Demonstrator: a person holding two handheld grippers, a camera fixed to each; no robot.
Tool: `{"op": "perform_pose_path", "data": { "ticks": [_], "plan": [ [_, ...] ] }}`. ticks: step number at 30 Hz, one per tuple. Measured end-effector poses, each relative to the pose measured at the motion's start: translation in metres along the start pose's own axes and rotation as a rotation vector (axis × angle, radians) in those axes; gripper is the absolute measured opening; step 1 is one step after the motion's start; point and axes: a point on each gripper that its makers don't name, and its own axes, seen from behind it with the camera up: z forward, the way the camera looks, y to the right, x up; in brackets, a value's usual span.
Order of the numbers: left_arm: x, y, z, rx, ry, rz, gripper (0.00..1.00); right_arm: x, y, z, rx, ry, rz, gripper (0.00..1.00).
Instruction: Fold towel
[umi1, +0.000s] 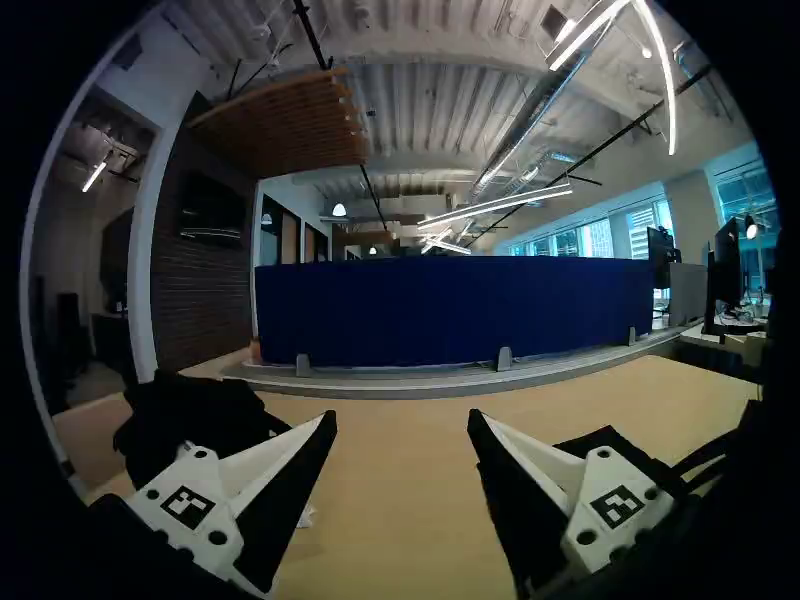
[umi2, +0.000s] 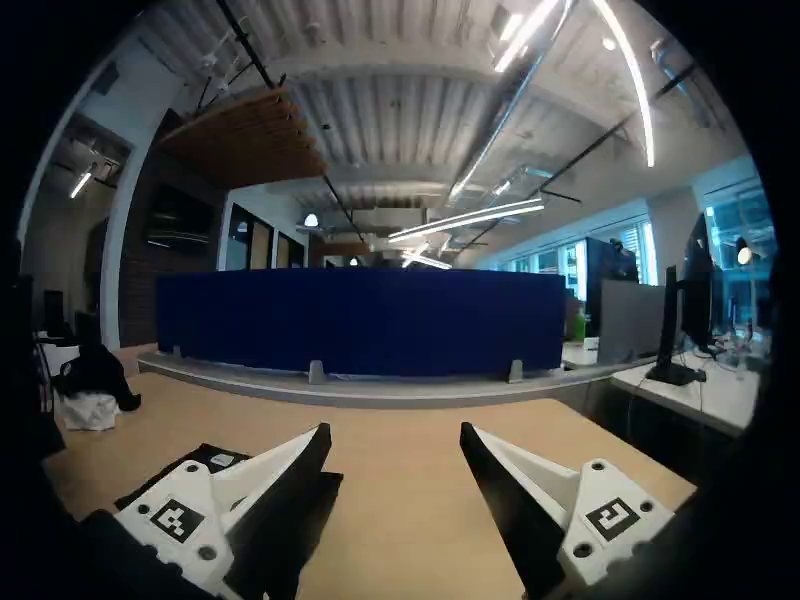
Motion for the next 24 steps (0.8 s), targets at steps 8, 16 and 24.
{"op": "perform_pose_path", "data": {
  "ticks": [8, 16, 24],
  "plan": [
    [0.048, 0.015, -0.006, -0.019, -0.016, -0.008, 0.97, 0.052, -0.002, -0.003, 0.006, -0.009, -0.008, 1.00],
    [0.057, 0.019, -0.003, -0.043, -0.060, 0.003, 0.97, 0.064, -0.003, 0.001, 0.020, -0.050, -0.006, 1.00],
    [0.052, 0.033, 0.000, -0.126, -0.129, 0.064, 0.97, 0.055, -0.024, 0.001, 0.112, -0.141, -0.057, 1.00]
  ]
}}
